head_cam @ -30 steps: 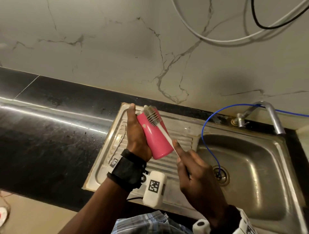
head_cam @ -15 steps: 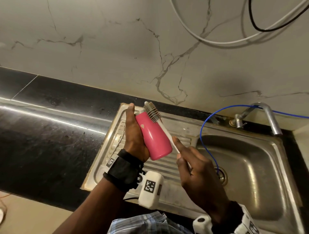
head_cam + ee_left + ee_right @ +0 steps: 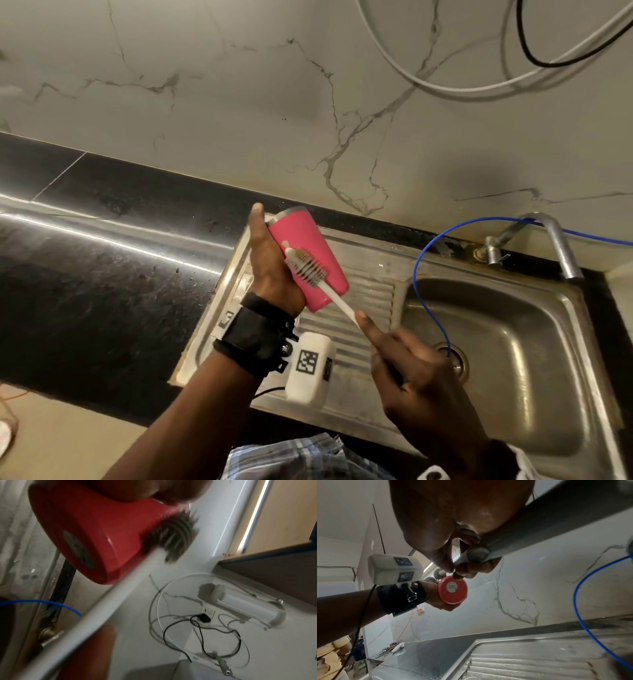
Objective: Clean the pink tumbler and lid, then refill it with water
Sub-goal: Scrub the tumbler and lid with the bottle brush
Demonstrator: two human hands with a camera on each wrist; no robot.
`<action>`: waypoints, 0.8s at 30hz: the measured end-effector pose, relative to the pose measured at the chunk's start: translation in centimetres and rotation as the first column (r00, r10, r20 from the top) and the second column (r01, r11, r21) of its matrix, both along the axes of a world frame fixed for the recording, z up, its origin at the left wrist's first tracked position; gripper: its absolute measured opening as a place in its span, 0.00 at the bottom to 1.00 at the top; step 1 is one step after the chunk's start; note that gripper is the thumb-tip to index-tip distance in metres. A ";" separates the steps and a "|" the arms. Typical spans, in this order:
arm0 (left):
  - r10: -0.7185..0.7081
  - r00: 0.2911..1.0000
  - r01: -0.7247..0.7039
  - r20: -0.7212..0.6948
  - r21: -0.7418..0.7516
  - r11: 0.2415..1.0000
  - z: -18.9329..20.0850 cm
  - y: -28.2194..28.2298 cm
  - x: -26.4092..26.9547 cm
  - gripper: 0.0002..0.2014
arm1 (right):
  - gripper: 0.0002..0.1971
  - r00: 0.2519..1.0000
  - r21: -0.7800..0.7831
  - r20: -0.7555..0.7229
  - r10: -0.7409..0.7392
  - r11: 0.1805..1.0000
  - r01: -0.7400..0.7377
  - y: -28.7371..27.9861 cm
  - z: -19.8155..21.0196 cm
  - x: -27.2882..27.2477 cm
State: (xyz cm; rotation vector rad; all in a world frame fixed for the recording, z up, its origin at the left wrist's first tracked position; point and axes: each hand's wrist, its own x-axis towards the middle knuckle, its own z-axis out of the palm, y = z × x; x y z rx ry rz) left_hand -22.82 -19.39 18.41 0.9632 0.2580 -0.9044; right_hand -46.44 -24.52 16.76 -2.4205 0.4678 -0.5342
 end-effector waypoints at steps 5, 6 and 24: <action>0.015 1.000 -0.015 0.015 -0.002 1.000 1.3 -0.4 0.0 0.37 | 0.31 1.000 -0.044 0.009 -0.018 0.999 0.019 -0.1 -0.4 -1.0; 0.043 0.999 -0.043 0.006 -0.016 0.999 1.5 -0.2 0.5 0.37 | 0.31 1.000 -0.051 0.006 -0.016 0.999 0.017 -0.2 -0.5 -1.6; 0.038 0.999 -0.038 0.011 -0.015 0.999 1.9 -0.8 -1.1 0.34 | 0.29 0.998 -0.049 0.043 -0.035 0.998 0.037 -0.6 0.1 -0.5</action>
